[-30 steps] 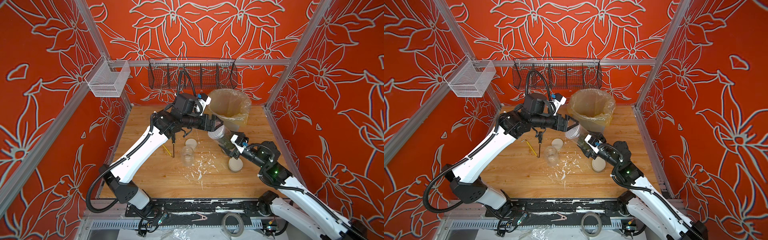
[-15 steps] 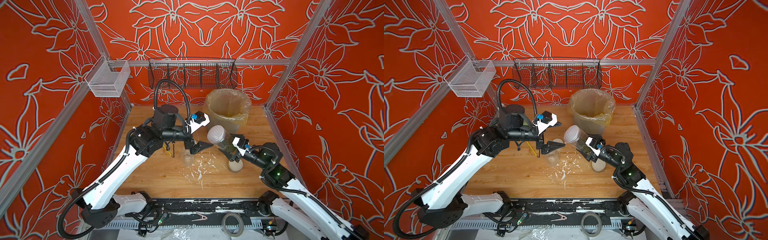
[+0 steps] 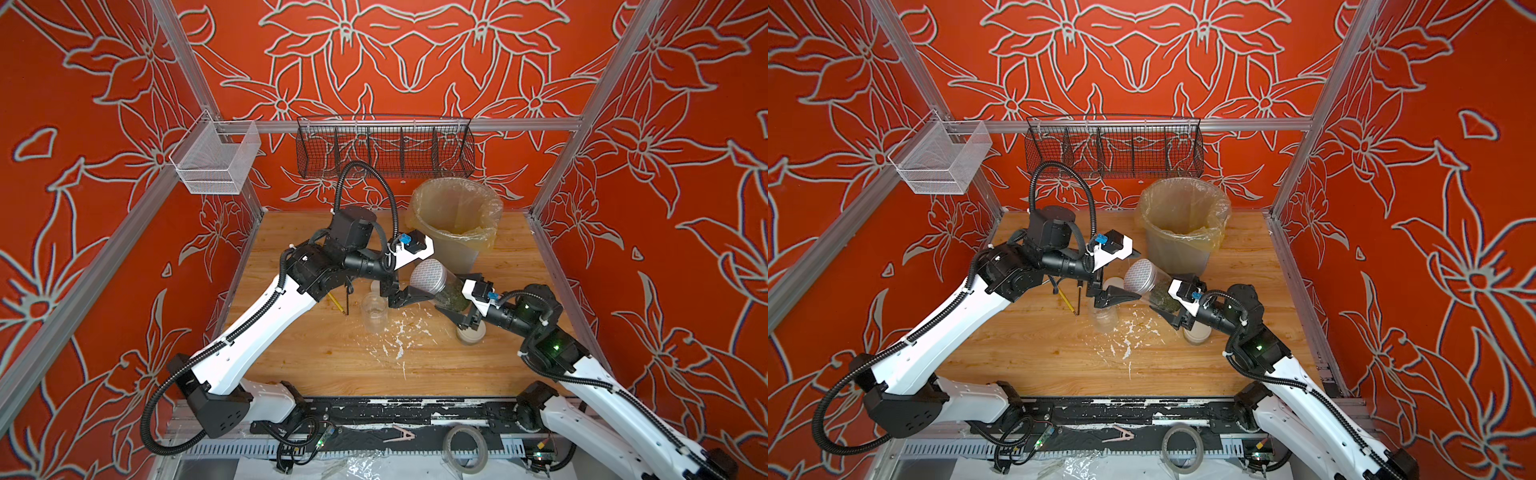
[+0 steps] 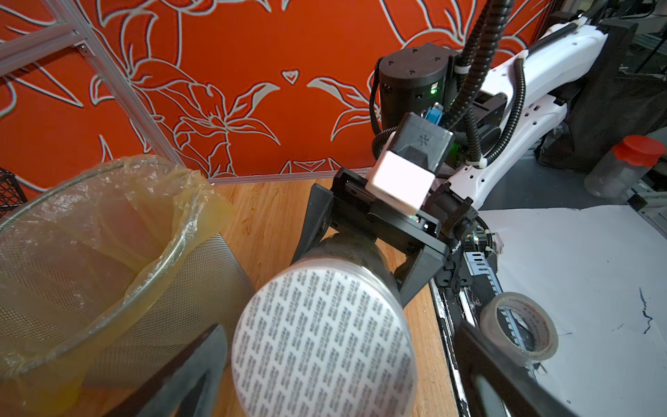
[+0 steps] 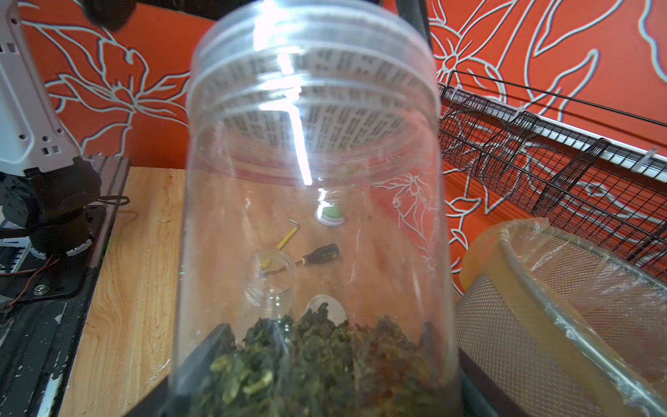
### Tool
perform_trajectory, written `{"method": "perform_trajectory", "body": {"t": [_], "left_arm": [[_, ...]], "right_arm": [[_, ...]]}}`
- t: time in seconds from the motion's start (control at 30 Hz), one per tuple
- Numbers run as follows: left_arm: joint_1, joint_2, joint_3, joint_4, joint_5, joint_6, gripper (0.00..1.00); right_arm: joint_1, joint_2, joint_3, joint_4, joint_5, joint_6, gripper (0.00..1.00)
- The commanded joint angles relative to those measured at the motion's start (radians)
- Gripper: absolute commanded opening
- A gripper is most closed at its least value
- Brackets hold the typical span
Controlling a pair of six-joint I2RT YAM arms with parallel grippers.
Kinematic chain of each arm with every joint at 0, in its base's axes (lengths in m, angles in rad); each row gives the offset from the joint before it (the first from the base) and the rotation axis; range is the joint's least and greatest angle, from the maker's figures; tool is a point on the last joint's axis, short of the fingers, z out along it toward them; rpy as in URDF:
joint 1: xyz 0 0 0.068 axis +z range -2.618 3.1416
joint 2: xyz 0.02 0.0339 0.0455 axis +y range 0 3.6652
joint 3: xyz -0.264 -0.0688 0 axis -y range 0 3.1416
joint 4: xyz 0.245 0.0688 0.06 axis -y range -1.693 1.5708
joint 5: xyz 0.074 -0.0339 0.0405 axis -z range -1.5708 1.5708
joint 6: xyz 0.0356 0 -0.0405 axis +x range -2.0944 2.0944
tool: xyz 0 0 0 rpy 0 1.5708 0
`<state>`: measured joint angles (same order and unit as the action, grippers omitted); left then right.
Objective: Empty moldy tea leaves from jars
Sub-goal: Unscrew the lid from the jar.
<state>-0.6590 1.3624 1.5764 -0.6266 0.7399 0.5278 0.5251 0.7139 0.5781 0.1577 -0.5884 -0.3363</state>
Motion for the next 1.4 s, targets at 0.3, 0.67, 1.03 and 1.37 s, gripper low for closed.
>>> {"method": "perform_trajectory", "body": {"t": [0.3, 0.67, 1.03, 1.37], "left_arm": [[0.005, 0.052, 0.04, -0.037, 0.024, 0.016, 0.97], [0.006, 0.028, 0.046, -0.039, 0.014, -0.014, 0.98], [0.006, 0.067, 0.116, -0.089, 0.031, -0.116, 0.83], [0.006, 0.093, 0.149, -0.149, -0.032, -0.146, 0.97]], "right_arm": [[0.002, 0.007, 0.057, 0.026, -0.042, -0.012, 0.48], [0.002, 0.018, 0.058, 0.025, -0.037, -0.013, 0.47], [0.001, 0.022, 0.058, 0.023, 0.006, -0.023, 0.46], [0.001, 0.028, 0.071, 0.027, 0.009, -0.027, 0.47]]}}
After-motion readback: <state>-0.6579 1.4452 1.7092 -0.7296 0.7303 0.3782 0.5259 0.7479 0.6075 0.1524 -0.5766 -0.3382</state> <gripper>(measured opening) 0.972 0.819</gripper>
